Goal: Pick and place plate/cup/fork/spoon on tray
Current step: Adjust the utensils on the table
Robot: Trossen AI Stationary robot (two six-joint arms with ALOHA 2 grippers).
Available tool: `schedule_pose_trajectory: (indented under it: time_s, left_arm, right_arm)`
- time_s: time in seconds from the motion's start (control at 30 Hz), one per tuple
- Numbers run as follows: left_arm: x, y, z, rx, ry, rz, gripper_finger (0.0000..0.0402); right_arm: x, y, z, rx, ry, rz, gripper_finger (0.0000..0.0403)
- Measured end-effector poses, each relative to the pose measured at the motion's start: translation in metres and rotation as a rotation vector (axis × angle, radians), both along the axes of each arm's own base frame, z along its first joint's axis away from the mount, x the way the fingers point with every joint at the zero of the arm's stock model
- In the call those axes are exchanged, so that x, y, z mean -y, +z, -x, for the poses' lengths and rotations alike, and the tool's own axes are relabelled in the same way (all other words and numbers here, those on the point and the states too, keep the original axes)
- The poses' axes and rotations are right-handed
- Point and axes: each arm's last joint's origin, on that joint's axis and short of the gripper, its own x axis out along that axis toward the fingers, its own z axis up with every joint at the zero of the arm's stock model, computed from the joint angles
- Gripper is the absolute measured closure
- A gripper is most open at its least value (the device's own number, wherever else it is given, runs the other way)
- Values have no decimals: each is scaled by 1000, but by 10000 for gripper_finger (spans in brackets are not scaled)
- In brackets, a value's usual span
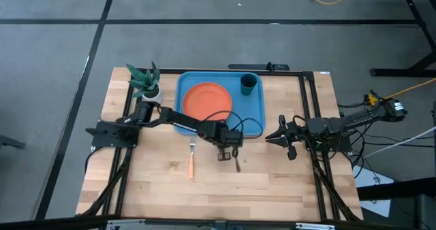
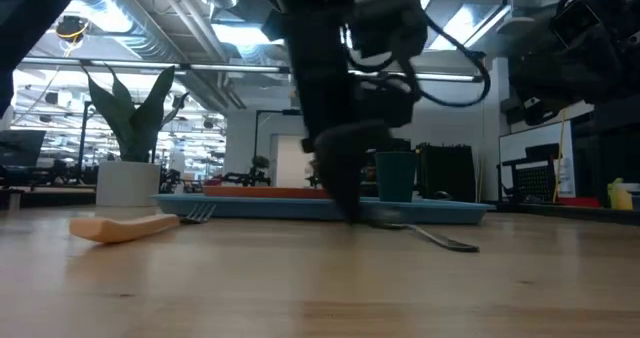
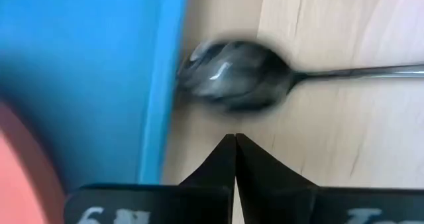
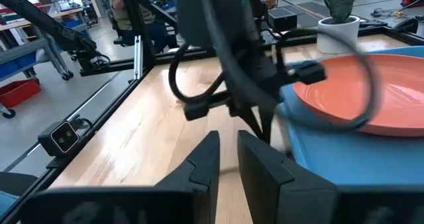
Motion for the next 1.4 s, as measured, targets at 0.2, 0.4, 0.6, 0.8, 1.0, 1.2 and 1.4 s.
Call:
schedule_pose_trajectory:
  time_s: [0.2, 0.4, 0.6, 0.8, 1.0, 1.2, 1.4]
  left_arm:
    - [12, 20, -7, 45, -28, 5, 401]
    - [37, 20, 12, -120, -25, 17, 401]
    - [70, 8, 15, -121, -61, 107, 401]
    - [83, 1, -4, 52, -100, 183, 401]
    - [81, -8, -17, 141, -106, 214, 402]
    - [84, -13, -30, 262, -120, 248, 402]
    - [89, -19, -45, 413, -140, 300, 401]
  right_arm:
    - [0, -1, 0, -10, -1, 4, 343]
    - [0, -2, 0, -21, 0, 5, 343]
    - [0, -2, 0, -22, -1, 8, 343]
    - [0, -2, 0, -23, -1, 4, 343]
    - [0, -4, 0, -40, -2, -10, 343]
    - [0, -5, 1, -53, 2, -15, 343]
    - [0, -5, 1, -54, 2, -15, 343]
